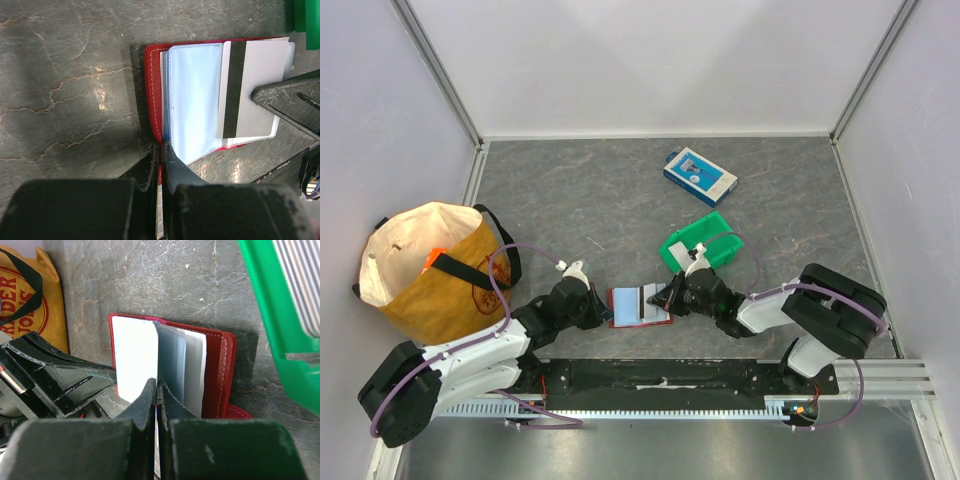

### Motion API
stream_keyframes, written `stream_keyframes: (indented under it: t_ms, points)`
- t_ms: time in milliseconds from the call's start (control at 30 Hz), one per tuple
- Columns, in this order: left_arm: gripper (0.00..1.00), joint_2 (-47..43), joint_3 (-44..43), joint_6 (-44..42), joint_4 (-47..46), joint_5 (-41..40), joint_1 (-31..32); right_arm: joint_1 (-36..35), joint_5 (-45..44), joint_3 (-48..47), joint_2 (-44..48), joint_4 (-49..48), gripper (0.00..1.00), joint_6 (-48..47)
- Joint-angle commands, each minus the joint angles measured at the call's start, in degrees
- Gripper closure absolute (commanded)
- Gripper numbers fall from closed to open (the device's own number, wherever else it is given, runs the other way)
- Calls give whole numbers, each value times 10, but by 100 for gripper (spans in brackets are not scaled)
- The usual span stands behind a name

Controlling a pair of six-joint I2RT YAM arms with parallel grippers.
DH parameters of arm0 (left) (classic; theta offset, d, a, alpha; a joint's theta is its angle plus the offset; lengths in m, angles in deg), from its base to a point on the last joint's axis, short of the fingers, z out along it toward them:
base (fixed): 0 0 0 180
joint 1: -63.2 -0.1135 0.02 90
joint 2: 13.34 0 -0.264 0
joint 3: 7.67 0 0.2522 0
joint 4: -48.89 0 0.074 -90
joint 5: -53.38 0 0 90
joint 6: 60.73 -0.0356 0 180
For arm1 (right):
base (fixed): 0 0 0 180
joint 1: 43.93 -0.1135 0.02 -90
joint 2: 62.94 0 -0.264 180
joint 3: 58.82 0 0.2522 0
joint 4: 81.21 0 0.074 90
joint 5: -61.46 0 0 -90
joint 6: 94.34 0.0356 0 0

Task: Put the credit cards into the card holder
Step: Insert the credit card into the card holder.

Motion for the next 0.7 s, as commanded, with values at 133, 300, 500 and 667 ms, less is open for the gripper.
stream_keyframes:
  t_ms: [133,300,500,667]
  points:
    - [98,13,3,6,-5,-10,1,-19,8,23,-26,-57,100,32]
    - [98,9,3,13,-4,-16,1,-33,2,29,-21,-49,100,42]
    - [98,3,4,21,6,-22,2,-37,-3,30,-5,-14,100,45]
    - [98,2,4,21,7,-21,2,-39,-3,11,-14,19,100,42]
